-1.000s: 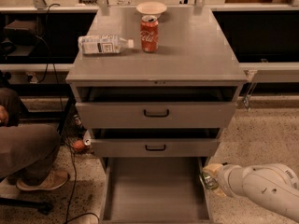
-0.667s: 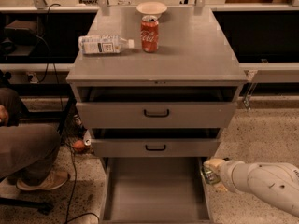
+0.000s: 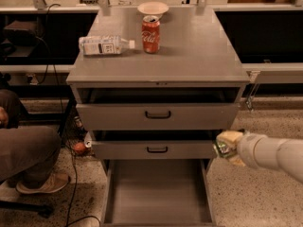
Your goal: Pick green can from bottom drawer and place on counter
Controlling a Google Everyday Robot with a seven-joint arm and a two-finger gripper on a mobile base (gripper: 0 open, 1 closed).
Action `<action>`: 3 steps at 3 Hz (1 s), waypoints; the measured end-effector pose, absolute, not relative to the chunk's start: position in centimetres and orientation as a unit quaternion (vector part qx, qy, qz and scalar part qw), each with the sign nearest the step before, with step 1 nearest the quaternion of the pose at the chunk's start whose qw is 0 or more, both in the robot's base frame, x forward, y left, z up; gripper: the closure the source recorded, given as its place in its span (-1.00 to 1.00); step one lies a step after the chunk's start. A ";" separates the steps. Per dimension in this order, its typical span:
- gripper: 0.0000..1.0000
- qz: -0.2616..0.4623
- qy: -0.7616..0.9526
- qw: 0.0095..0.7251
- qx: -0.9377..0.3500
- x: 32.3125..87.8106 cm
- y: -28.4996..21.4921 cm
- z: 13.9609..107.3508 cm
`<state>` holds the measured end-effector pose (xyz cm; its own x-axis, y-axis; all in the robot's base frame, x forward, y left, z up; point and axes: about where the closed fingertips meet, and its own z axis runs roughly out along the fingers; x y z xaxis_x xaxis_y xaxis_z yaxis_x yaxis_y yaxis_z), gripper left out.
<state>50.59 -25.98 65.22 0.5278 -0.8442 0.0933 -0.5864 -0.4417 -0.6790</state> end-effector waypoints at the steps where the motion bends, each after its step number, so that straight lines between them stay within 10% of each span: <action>1: 1.00 -0.254 0.408 0.293 -0.826 52.6 -27.4 71.9; 3: 1.00 -0.274 0.394 0.298 -0.825 53.2 -28.3 75.1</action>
Offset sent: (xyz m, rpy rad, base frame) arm 0.0148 -0.0097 0.0523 -0.0468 -0.0558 0.0212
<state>53.18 -28.27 75.10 0.5392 -0.8136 0.2176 -0.4861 -0.5116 -0.7085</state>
